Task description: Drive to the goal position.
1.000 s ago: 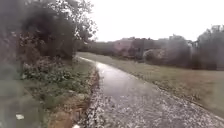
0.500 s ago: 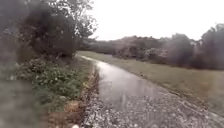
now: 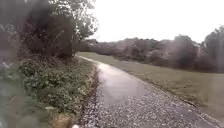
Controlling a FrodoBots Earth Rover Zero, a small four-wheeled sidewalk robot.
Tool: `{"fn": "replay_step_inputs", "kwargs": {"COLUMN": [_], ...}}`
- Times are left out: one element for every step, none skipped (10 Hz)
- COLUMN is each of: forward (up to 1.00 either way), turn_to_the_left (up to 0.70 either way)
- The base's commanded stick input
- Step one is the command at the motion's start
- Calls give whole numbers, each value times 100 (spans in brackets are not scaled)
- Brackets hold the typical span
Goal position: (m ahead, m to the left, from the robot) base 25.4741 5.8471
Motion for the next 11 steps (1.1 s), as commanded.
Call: {"fn": "replay_step_inputs", "kwargs": {"forward": [70,70,70,70,70,70,70,70,70,70,70], "turn_to_the_left": [-12,0,0,0,0,0,0,0,0,0,0]}}
